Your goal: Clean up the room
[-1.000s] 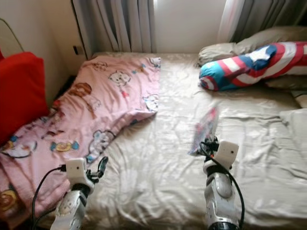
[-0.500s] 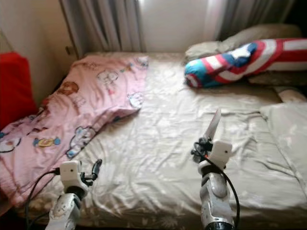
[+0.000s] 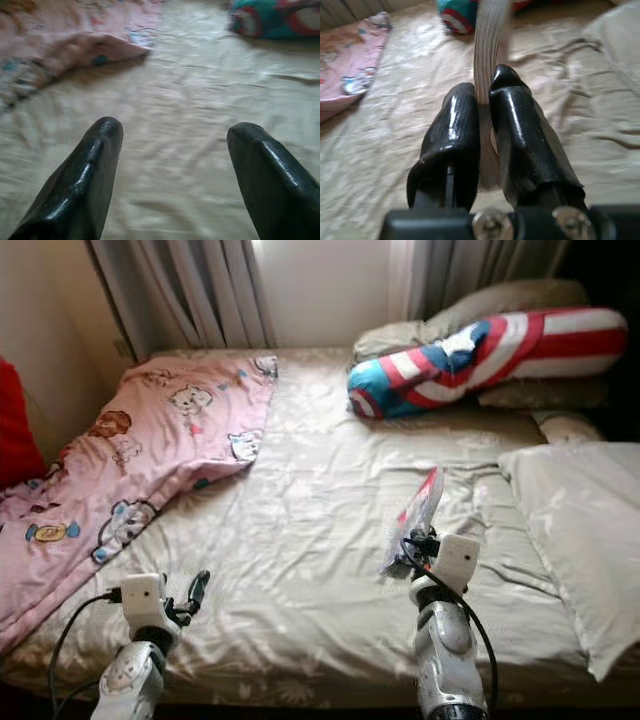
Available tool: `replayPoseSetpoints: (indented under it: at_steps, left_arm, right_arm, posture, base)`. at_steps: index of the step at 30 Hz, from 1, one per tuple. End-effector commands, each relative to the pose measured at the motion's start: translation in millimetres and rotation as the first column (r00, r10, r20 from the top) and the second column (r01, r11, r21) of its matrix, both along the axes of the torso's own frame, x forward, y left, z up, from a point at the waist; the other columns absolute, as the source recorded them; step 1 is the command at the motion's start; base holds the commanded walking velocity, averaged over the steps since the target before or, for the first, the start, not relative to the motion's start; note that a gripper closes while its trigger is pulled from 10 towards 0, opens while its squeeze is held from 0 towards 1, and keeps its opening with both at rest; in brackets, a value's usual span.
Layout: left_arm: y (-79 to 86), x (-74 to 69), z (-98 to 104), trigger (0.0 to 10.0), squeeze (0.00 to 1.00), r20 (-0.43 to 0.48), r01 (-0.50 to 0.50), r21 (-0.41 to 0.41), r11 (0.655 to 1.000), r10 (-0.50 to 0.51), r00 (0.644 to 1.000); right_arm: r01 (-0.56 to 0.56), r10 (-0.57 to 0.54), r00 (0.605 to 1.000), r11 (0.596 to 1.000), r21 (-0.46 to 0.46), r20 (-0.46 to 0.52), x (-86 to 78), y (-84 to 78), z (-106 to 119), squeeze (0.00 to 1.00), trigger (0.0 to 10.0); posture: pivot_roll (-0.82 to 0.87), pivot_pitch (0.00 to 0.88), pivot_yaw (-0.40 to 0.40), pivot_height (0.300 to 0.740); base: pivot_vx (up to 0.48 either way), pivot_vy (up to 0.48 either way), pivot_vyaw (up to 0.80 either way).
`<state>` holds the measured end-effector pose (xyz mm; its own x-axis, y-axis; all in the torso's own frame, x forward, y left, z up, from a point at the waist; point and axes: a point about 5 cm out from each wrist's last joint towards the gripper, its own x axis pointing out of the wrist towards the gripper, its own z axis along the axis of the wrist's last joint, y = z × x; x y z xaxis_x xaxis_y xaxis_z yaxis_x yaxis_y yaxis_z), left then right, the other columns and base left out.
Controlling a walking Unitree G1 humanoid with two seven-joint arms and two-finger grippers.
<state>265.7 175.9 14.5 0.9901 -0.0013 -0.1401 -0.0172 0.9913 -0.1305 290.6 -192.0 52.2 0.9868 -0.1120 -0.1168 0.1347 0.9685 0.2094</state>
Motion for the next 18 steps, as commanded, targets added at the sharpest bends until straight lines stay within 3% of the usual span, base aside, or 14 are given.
replayPoseSetpoints:
  at_steps: [1,10,18]
  left_arm:
    - [7.4,-0.8,0.2,10.0,0.00,-0.002,-0.011,0.021,1.000,0.011,1.000]
    - [7.9,-1.1,0.1,10.0,0.00,-0.002,-0.012,0.022,1.000,0.012,1.000]
    - [9.0,-0.7,0.6,10.0,0.00,-0.002,-0.026,0.008,1.000,0.026,1.000]
  right_arm:
    - [-0.023,0.023,0.998,1.000,0.006,0.061,8.1,7.3,13.0,0.00,10.0]
    - [-0.033,0.033,0.998,0.999,0.008,0.057,7.5,8.7,12.0,0.00,10.0]
    - [-0.058,0.057,0.997,0.998,0.012,0.045,7.3,11.9,10.0,0.00,10.0]
  posture:
    - [-0.08,0.062,0.025,0.740]
    - [-0.08,0.063,0.025,0.740]
    - [-0.08,0.066,0.024,0.740]
  base:
    - [0.000,-0.304,0.00]
    - [0.000,-0.275,0.00]
    - [0.000,0.000,0.00]
